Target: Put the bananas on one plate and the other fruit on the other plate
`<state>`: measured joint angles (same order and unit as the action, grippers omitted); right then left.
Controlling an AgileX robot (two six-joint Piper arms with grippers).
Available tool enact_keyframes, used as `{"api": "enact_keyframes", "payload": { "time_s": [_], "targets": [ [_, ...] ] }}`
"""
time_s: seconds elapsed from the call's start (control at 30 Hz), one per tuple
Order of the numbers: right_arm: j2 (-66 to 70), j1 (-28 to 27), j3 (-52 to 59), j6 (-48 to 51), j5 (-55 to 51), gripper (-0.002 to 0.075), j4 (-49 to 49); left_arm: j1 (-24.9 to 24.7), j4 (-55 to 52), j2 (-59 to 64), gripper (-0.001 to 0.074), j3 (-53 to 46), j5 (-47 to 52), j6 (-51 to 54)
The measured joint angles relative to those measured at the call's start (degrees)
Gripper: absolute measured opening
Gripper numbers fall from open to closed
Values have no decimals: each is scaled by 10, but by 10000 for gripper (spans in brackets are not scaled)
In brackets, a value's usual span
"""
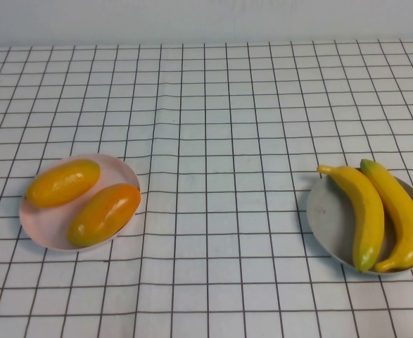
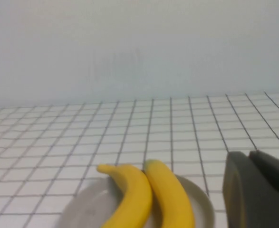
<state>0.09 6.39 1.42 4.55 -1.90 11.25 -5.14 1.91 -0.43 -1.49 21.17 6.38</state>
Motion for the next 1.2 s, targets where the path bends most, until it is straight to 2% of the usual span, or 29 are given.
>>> {"api": "enact_keyframes", "payload": {
  "time_s": [0.13,0.23,0.47,1.2],
  "targets": [
    [-5,-61,0,0,-66,-15,-6,0,0,0,-1,0,0,0],
    [-5,-87,1,0,-97,-15,-12,0,0,0,-1,0,0,0],
    [-6,-91,2,0,-172,-15,8,0,0,0,-1,0,0,0],
    [-6,-91,3,0,-182,-15,23,0,0,0,-1,0,0,0]
  ]
}}
